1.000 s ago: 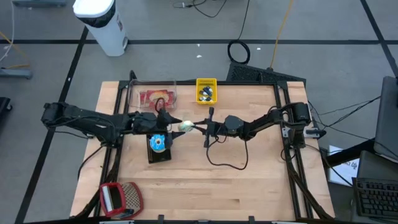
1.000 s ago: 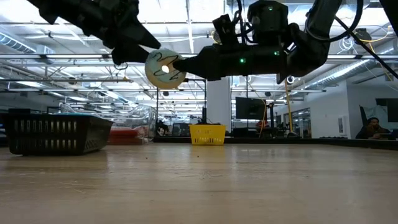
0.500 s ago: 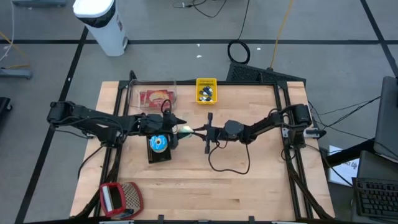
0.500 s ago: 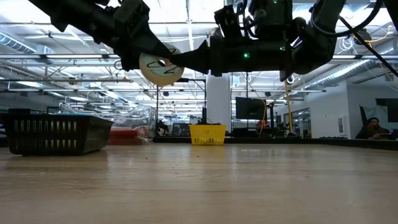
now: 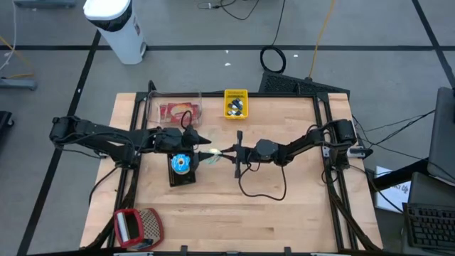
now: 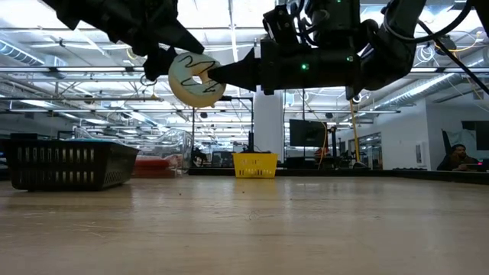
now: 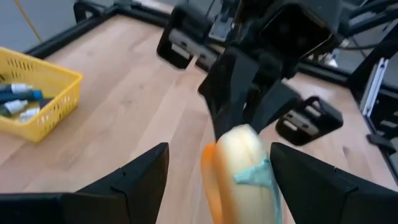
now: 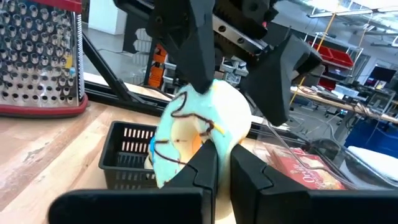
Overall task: Pick & Place Food Item
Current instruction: Put the light blue donut into the black bin
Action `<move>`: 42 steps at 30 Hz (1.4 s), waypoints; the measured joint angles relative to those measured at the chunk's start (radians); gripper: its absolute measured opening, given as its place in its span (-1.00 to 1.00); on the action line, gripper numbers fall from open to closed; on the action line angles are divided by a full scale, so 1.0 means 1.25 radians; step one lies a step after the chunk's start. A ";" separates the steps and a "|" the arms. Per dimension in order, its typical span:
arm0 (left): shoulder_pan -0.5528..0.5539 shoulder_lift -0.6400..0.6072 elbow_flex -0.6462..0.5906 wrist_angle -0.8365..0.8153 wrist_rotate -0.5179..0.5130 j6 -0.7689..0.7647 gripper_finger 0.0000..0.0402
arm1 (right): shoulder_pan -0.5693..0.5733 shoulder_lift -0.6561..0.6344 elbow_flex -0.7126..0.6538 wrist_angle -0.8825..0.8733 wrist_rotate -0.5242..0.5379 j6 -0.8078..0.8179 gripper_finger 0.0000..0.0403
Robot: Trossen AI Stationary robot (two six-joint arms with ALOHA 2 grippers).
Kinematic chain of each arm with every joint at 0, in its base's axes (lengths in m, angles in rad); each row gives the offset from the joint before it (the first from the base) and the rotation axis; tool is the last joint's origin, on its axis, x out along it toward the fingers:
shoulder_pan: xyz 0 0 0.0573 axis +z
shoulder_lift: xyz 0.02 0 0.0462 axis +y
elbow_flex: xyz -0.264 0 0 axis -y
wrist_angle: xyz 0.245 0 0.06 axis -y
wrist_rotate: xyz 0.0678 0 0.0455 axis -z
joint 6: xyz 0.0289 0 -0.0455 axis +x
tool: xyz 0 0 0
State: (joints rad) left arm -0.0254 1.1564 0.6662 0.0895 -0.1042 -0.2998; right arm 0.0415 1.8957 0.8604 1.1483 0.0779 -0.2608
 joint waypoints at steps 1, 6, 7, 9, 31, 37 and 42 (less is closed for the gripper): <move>0.000 0.000 0.000 -0.005 0.000 -0.001 0.41 | 0.000 0.000 0.000 0.000 0.000 -0.007 -0.93; 0.000 0.000 0.000 -0.009 0.001 -0.019 0.41 | 0.000 0.000 0.000 0.005 0.002 -0.010 -0.93; 0.000 0.000 0.000 -0.012 0.001 -0.020 0.41 | 0.000 0.000 0.000 0.005 0.002 -0.011 -0.93; 0.000 0.000 0.000 -0.024 0.002 -0.040 0.41 | 0.000 0.000 0.000 0.005 0.003 -0.011 -0.93; -0.002 0.001 0.000 -0.034 0.068 -0.070 0.41 | -0.001 0.000 0.000 0.013 0.003 -0.013 -0.93; -0.002 0.008 0.000 -0.041 0.062 -0.082 0.41 | -0.001 0.000 0.000 0.012 0.003 -0.013 -0.93; -0.001 0.008 0.000 -0.049 0.062 -0.082 0.41 | -0.001 0.000 0.000 0.012 0.003 -0.012 -0.93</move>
State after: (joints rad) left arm -0.0265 1.1660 0.6659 0.0282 -0.0265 -0.4023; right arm 0.0406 1.8961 0.8604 1.1636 0.0814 -0.2764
